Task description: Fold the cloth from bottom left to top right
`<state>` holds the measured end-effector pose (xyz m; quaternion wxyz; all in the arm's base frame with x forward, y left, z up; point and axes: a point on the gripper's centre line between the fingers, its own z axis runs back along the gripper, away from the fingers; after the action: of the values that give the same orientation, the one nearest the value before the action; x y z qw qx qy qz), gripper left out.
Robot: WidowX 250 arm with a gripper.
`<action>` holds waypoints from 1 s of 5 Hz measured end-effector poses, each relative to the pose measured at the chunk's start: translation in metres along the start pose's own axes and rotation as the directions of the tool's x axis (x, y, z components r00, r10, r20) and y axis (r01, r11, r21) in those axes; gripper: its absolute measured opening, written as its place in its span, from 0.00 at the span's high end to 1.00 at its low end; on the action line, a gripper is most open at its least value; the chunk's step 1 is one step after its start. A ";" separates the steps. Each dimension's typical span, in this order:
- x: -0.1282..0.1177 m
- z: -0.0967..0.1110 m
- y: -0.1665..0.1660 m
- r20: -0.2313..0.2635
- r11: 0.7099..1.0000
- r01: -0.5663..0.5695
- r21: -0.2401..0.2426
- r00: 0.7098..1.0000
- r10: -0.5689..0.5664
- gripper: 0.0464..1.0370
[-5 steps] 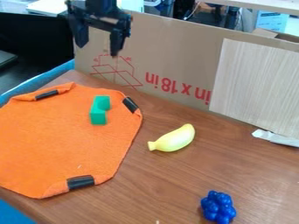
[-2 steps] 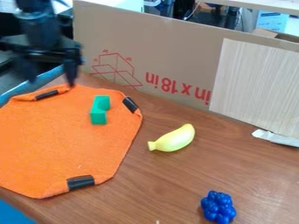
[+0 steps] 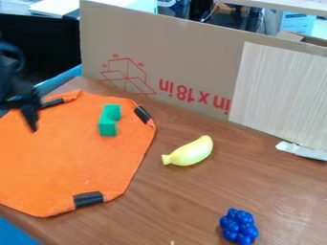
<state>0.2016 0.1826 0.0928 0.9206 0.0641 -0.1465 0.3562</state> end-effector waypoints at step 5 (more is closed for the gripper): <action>-0.004 -0.060 0.052 -0.067 0.984 0.031 0.176 0.998 -0.020 0.04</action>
<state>0.1768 0.2319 0.0350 0.9201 0.1355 -0.0833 0.3579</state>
